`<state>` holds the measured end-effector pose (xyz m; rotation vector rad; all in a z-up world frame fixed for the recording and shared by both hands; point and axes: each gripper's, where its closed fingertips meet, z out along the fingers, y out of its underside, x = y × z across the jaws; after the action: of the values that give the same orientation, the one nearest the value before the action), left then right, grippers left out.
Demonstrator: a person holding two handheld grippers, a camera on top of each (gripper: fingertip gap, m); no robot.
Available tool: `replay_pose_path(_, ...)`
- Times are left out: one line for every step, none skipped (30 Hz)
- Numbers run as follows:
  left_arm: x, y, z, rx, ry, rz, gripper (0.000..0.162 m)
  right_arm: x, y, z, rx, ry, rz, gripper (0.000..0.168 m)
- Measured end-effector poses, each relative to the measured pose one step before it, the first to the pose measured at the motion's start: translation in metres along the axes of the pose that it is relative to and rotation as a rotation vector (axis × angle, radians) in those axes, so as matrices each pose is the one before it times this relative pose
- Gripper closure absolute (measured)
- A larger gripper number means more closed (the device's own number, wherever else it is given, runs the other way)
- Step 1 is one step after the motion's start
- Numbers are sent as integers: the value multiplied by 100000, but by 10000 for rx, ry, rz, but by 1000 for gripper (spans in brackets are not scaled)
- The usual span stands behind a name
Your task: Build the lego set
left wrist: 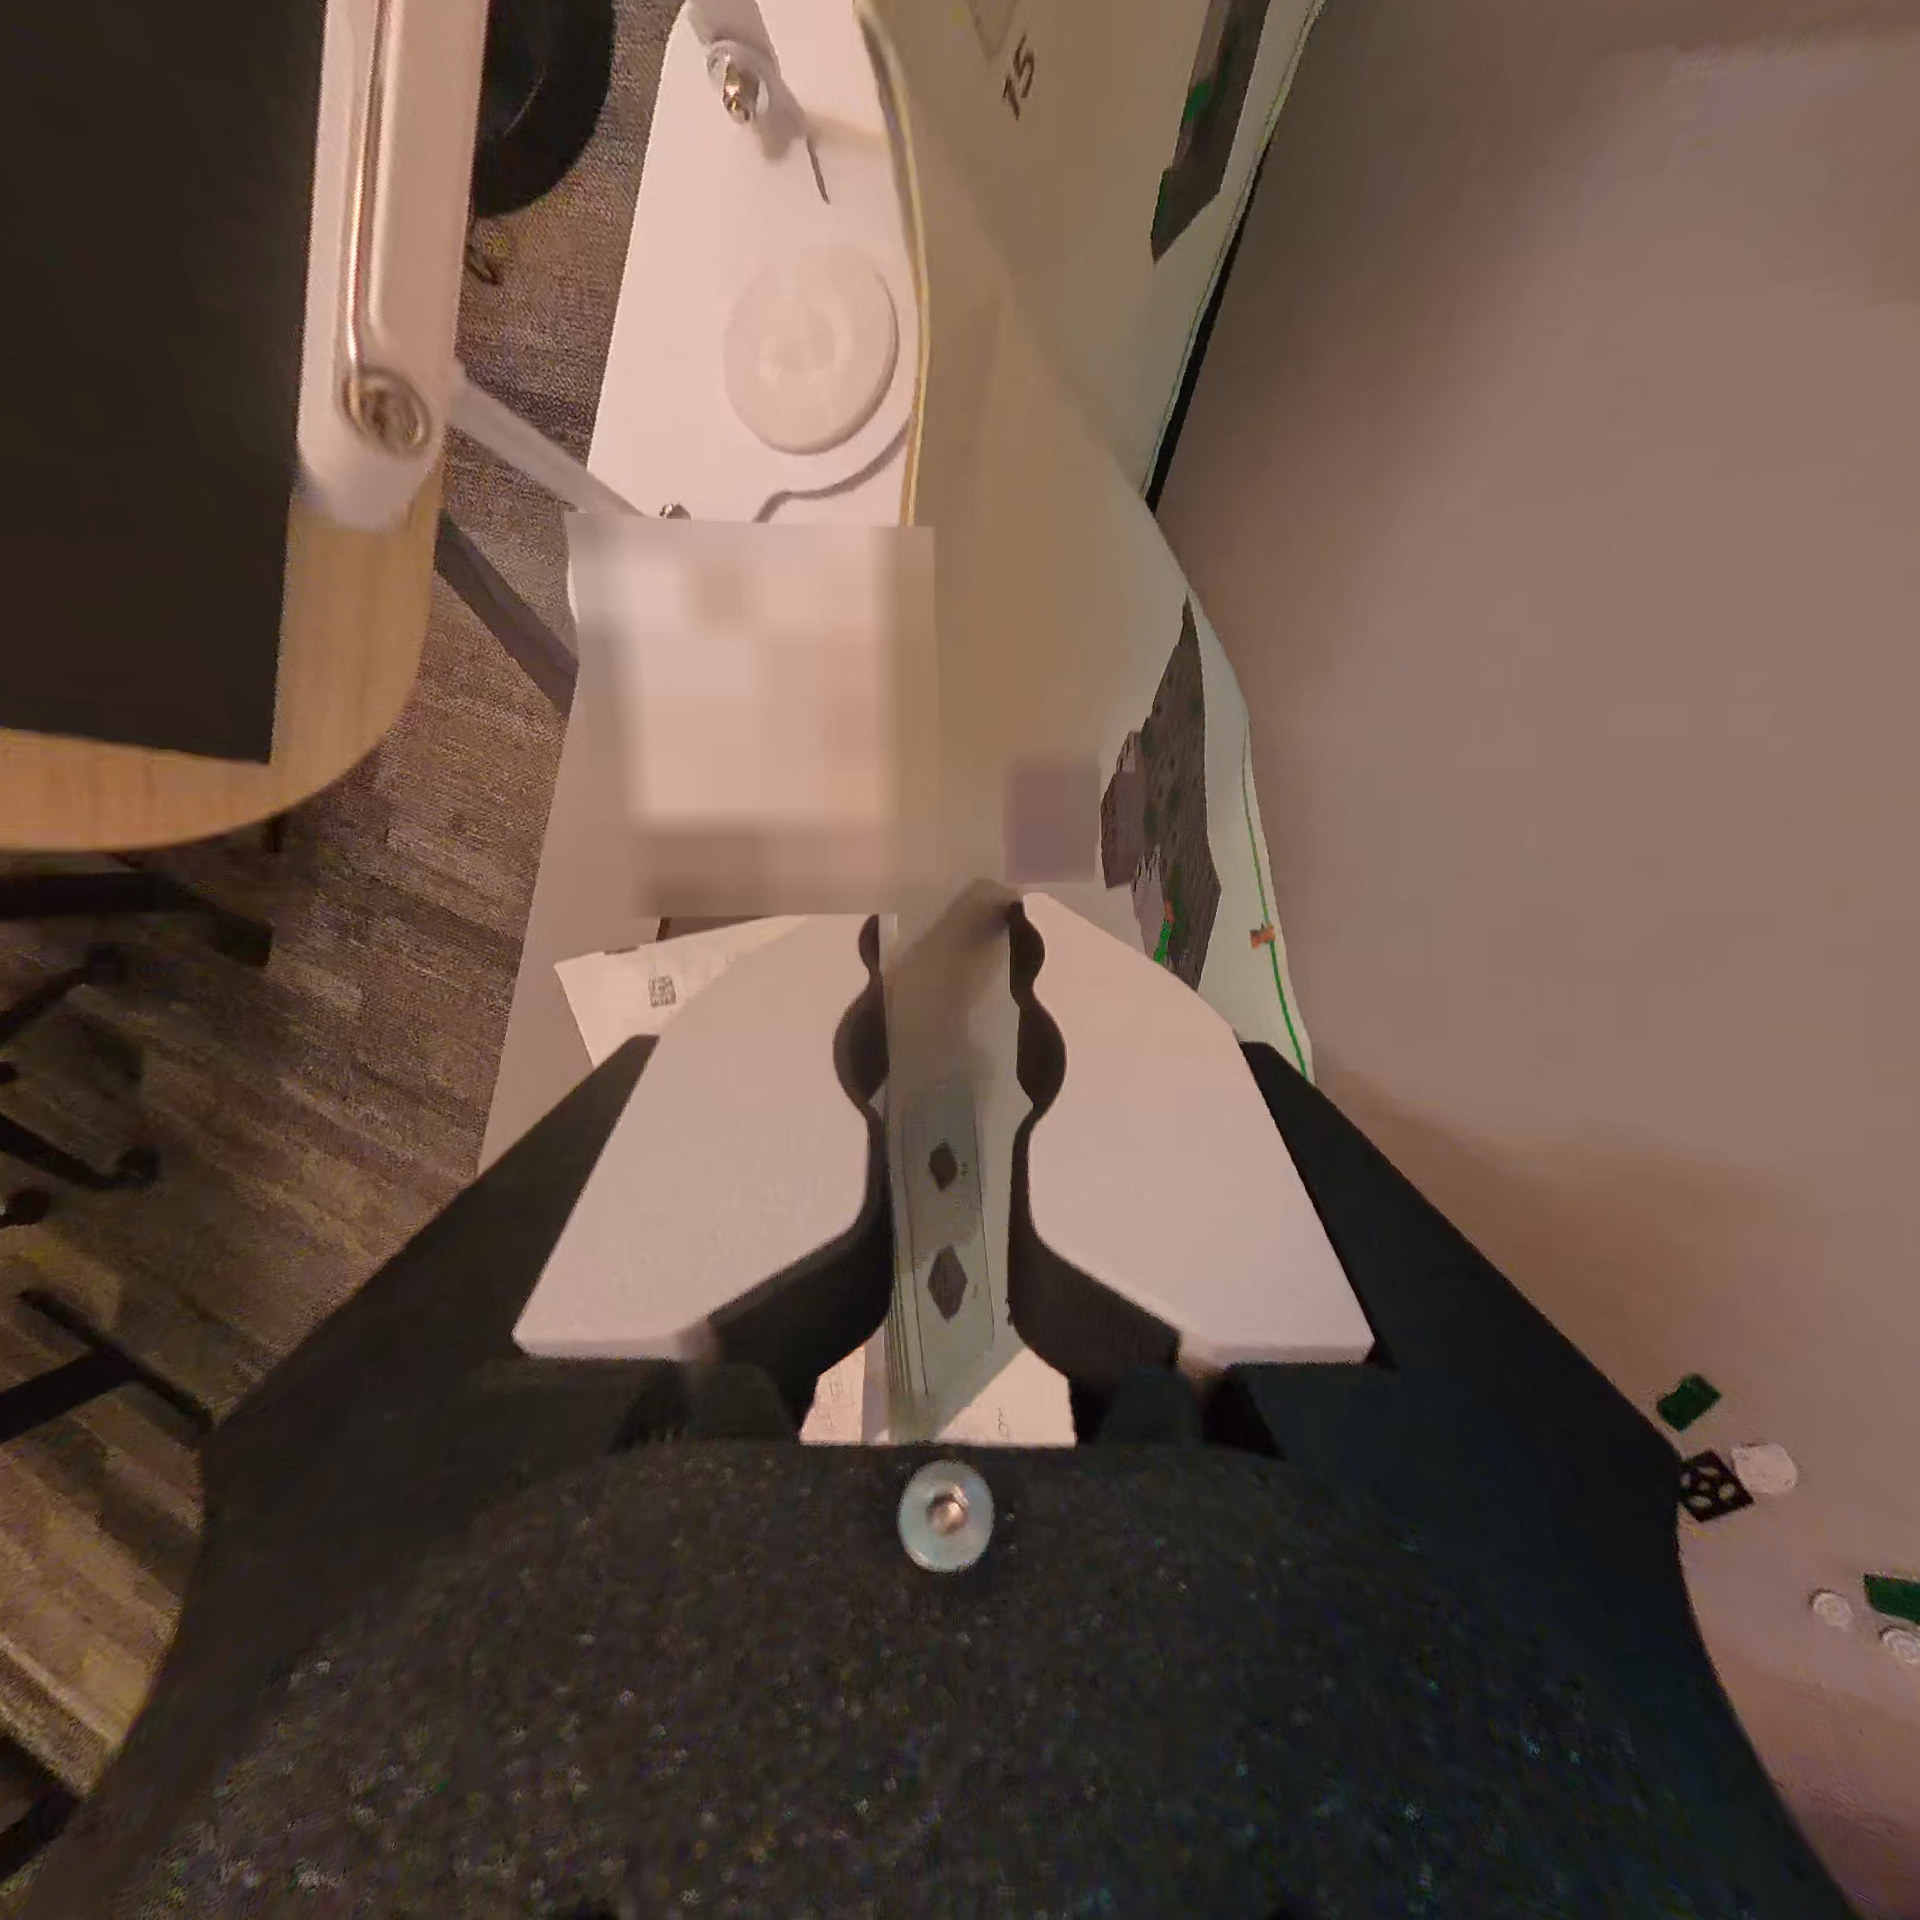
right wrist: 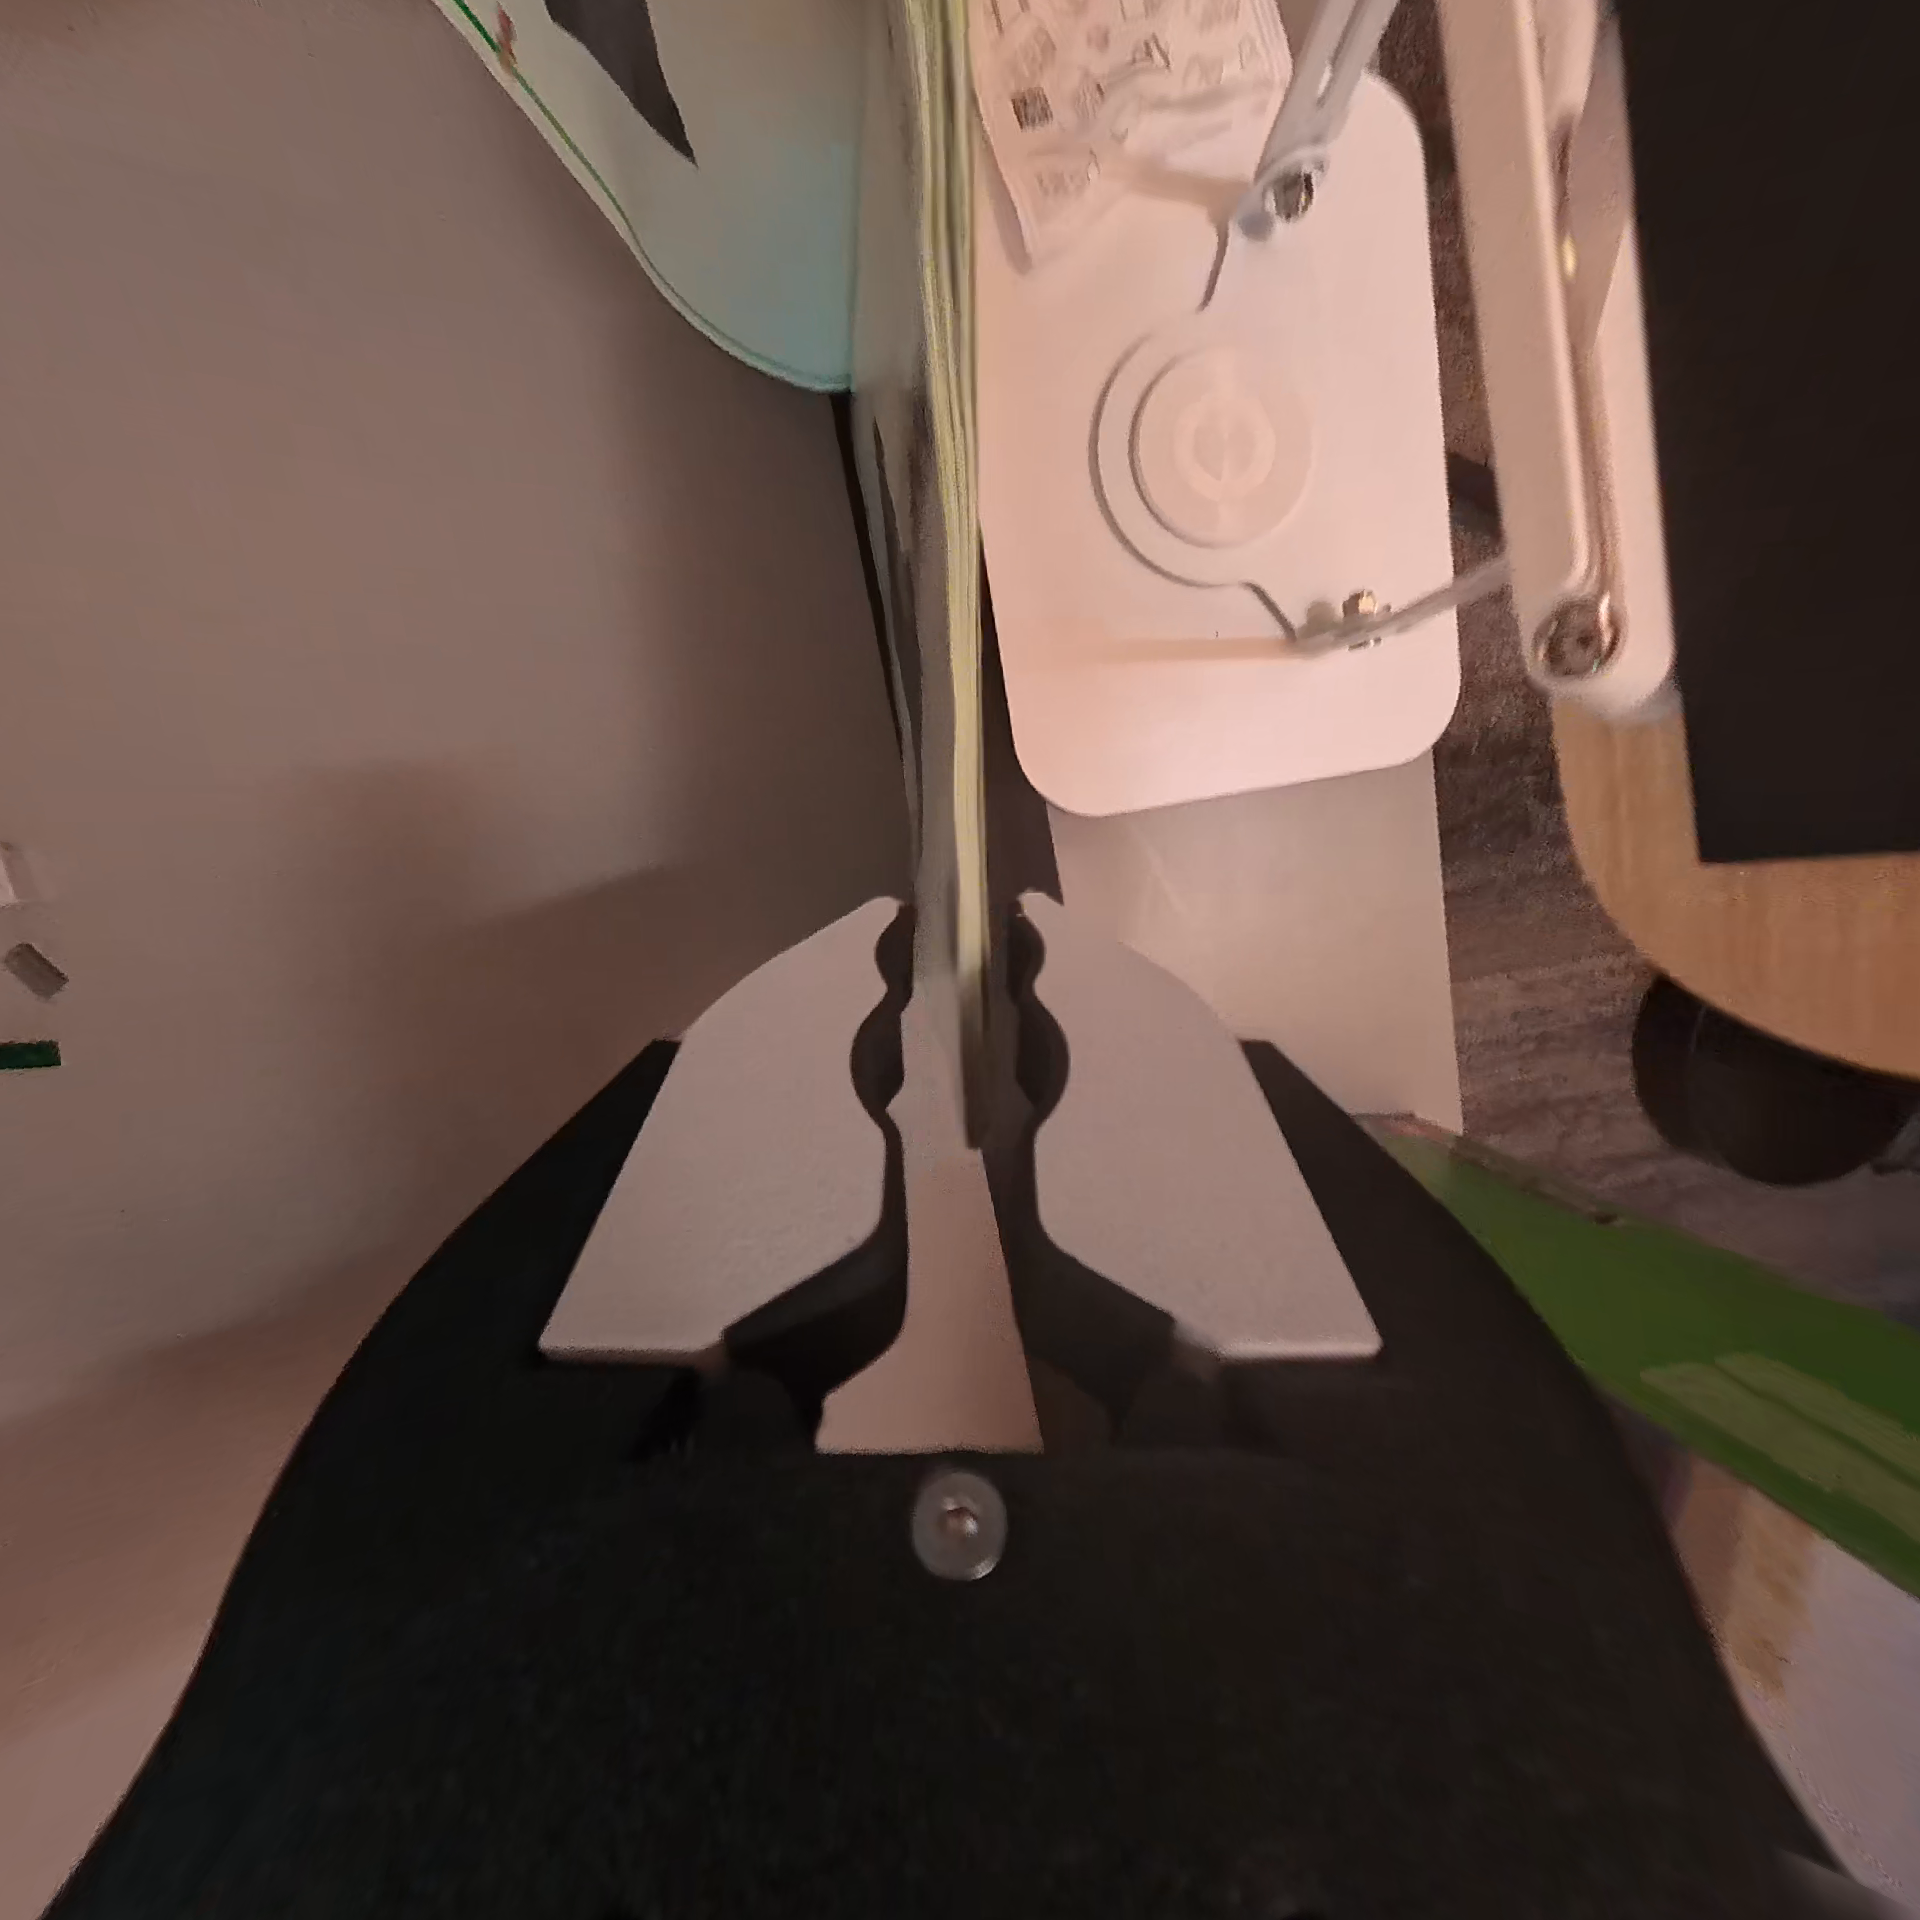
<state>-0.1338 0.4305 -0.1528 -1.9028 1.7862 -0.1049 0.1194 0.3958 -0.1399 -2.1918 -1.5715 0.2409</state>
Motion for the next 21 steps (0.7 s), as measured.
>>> replay_pose_path(-87,340,-180,33,-45,-81,142,92,505,118,-77,45,109,151)
replay_pose_path(-78,352,-188,19,-51,-65,142,15,263,99,104,13,70,151)
replay_pose_path(-70,370,-189,-3,-59,-42,141,-69,25,74,236,-6,51,151)
replay_pose_path(-52,360,-185,-12,-67,-36,141,-109,-49,31,231,0,55,152)
replay_pose_path(2,333,-172,15,-38,-51,141,-63,-57,28,195,40,47,152)
replay_pose_path(-24,325,-141,24,-42,-88,142,23,-15,26,147,94,34,152)
replay_pose_path(-51,317,-98,19,-66,-118,142,91,55,24,103,113,28,152)
replay_pose_path(-75,259,-64,34,-76,-127,143,71,88,32,83,78,45,152)
replay_pose_path(1,147,-45,94,-41,-111,144,91,77,21,78,66,69,152)
replay_pose_path(56,104,-56,92,-7,-100,146,113,67,17,71,72,74,156)
replay_pose_path(-73,76,-29,75,-77,-54,149,65,40,-7,73,44,48,165)
replay_pose_path(-125,27,-35,86,-113,-21,152,-39,5,-16,79,-20,26,166)
replay_pose_path(65,-86,-42,127,31,3,154,-187,-12,-29,54,-120,25,166)
replay_pose_path(-227,-107,-68,76,-123,9,157,-163,-4,-48,27,-134,30,166)
replay_pose_path(-275,-153,-128,55,-115,21,159,5,-17,-63,22,-61,63,166)
replay_pose_path(-149,-257,-145,95,3,-16,162,54,37,-71,-19,-84,113,166)
replay_pose_path(-110,-216,-123,49,56,-31,162,63,60,-80,-49,-113,142,166)
replay_pose_path(-52,-178,-38,7,85,-31,162,133,18,-94,-35,-86,139,166)
replay_pose_path(-135,-120,27,-23,-6,16,162,171,-2,-100,-27,-53,114,166)
replay_pose_path(-95,-65,70,-48,-21,60,162,55,-8,-89,-36,-113,103,166)
replay_pose_path(-11,-72,67,-28,24,41,162,-5,-10,-69,-40,-133,106,166)
